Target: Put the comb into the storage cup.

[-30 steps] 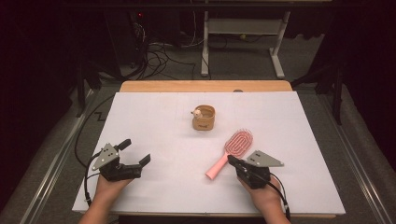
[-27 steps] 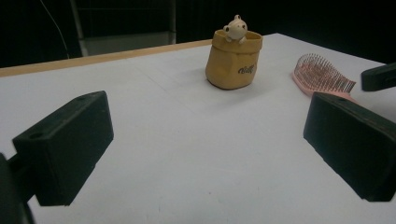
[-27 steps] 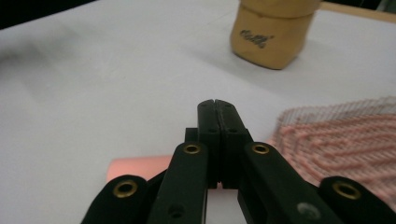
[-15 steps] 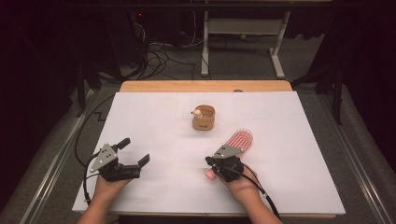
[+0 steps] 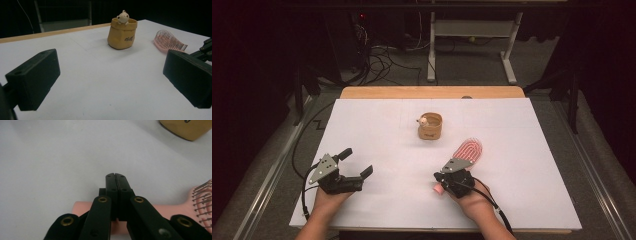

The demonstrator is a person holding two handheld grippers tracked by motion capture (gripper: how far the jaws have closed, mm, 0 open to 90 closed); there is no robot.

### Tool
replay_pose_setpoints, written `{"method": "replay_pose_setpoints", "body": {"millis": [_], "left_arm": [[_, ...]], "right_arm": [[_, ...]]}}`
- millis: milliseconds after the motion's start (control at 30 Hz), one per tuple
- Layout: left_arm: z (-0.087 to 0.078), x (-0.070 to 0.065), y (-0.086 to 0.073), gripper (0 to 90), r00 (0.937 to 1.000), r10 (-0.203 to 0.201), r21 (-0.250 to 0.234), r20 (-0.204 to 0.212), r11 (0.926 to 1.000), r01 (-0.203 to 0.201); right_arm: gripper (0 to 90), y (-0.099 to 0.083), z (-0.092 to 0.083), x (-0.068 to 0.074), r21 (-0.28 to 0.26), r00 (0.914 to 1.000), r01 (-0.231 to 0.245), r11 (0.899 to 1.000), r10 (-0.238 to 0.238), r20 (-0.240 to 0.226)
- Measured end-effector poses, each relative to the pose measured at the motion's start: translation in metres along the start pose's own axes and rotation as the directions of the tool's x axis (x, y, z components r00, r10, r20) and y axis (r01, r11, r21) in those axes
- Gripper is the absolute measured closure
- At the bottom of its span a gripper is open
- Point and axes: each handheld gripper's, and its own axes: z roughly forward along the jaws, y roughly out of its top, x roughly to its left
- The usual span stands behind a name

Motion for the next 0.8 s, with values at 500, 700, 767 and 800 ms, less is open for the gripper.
{"method": "replay_pose_setpoints", "body": {"millis": [500,700,767,800], "left_arm": [[0.000,-0.001,0.000,1.7,1.0000,0.000,-0.007,0.007,1.0000,0.000],[-0.001,0.000,0.000,1.7,1.0000,-0.002,-0.006,0.004,1.0000,0.002],[-0.001,0.000,0.000,1.7,1.0000,-0.001,-0.007,0.004,1.0000,0.001],[-0.001,0.000,0.000,1.7,1.0000,-0.002,-0.005,0.002,1.0000,0.002]], "right_arm": [[90.0,-0.003,-0.009,0.002,0.030,0.9991,0.041,0.999,-0.040,-0.013],[90.0,-0.003,-0.007,0.000,0.047,0.9986,0.044,0.998,-0.042,-0.031],[90.0,-0.003,-0.010,0.001,0.052,0.9985,0.045,0.998,-0.044,-0.033],[90.0,-0.003,-0.010,0.001,0.052,0.9985,0.045,0.998,-0.044,-0.033]]}}
